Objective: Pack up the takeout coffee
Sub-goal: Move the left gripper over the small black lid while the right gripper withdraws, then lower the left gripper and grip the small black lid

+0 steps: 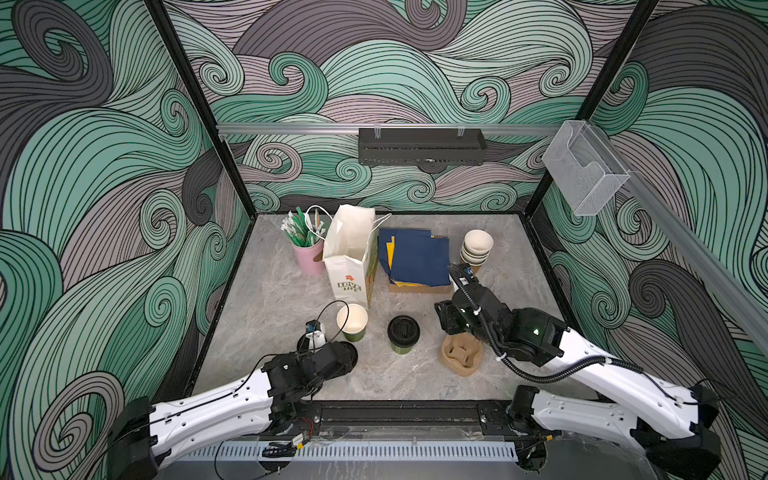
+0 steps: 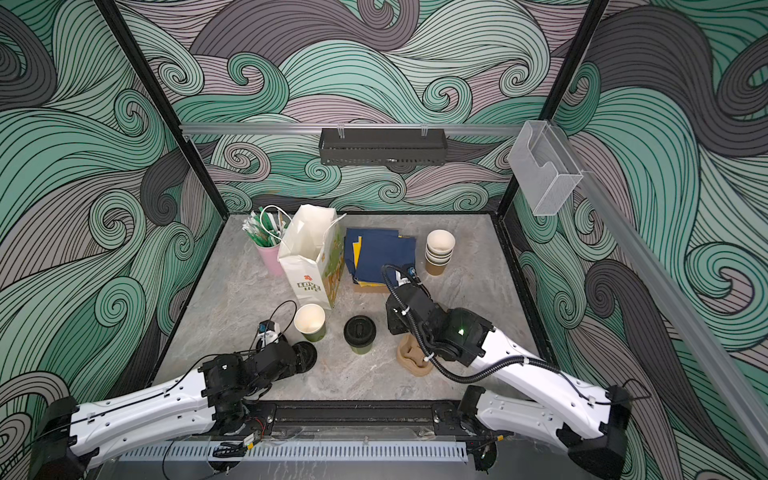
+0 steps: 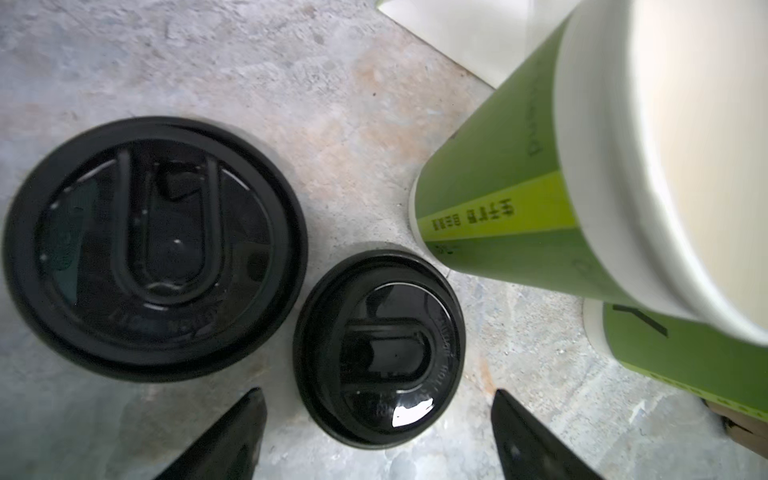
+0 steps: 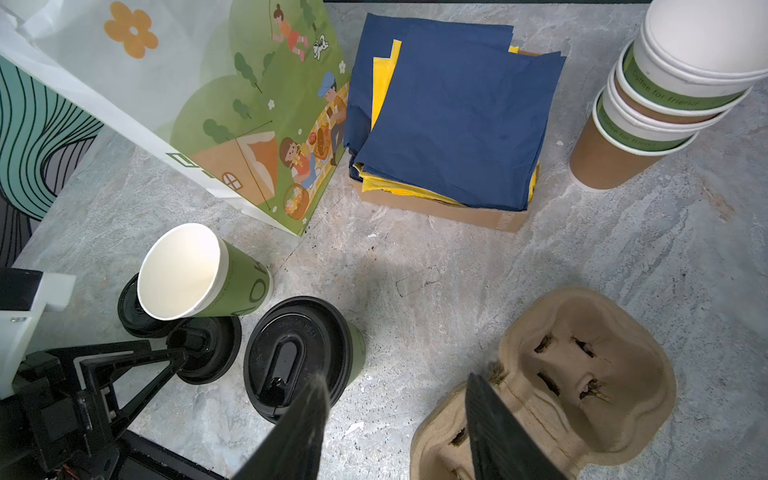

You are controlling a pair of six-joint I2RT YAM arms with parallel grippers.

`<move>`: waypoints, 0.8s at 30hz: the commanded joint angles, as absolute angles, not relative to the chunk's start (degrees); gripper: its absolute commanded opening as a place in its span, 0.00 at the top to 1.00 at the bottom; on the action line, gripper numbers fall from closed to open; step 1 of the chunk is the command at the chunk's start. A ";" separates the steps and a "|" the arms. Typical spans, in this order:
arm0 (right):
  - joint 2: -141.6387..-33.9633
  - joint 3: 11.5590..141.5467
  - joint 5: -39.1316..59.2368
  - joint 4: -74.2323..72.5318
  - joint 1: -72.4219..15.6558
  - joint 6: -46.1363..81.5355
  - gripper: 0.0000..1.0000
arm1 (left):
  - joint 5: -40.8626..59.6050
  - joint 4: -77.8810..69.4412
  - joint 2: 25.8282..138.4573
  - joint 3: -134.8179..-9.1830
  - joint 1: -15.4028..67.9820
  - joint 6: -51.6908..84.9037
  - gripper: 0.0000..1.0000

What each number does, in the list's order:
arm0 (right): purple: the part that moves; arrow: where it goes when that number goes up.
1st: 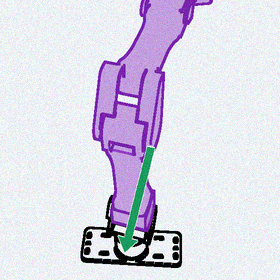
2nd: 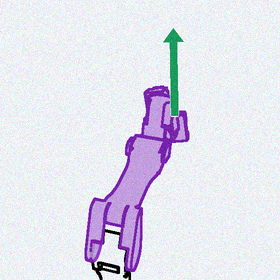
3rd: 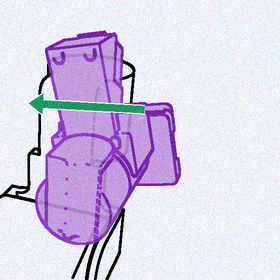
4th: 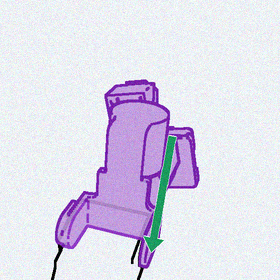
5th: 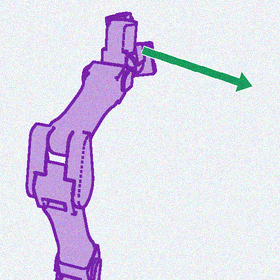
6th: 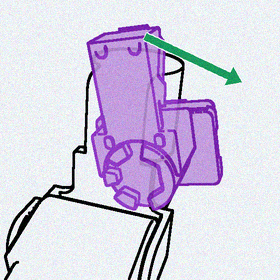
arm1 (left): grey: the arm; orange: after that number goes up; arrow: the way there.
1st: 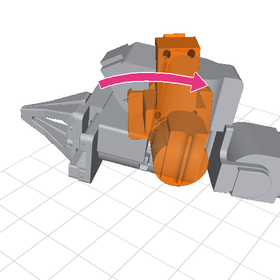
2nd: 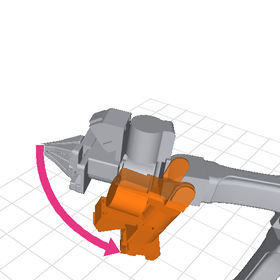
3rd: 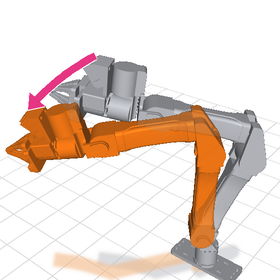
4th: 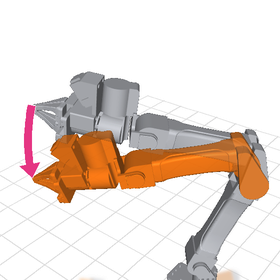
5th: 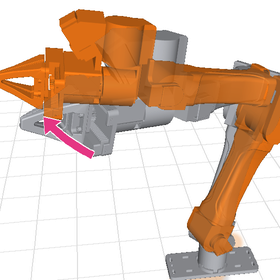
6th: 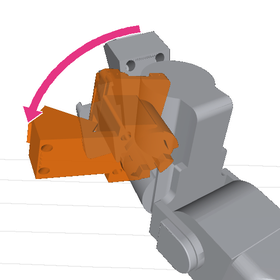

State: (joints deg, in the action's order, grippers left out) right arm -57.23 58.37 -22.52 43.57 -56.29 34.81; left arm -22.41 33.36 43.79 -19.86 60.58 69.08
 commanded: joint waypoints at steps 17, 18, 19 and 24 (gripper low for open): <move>-55.68 56.88 -24.27 43.80 -56.07 36.56 0.45 | -26.13 39.19 56.52 -23.22 60.86 75.04 0.17; -55.60 56.89 -24.36 43.79 -56.02 36.61 0.45 | -26.50 40.95 56.37 -23.57 60.90 75.98 0.17; -55.55 56.87 -24.37 43.86 -56.04 36.56 0.45 | -26.91 42.80 56.16 -23.93 60.91 76.82 0.17; -55.61 56.91 -24.39 43.84 -56.05 36.56 0.45 | -28.89 47.71 54.17 -25.77 60.90 77.03 0.17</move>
State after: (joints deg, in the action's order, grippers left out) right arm -56.18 57.39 -22.74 43.55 -56.29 35.44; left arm -25.98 41.52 55.40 -23.49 60.58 75.42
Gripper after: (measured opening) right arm 0.553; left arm 0.827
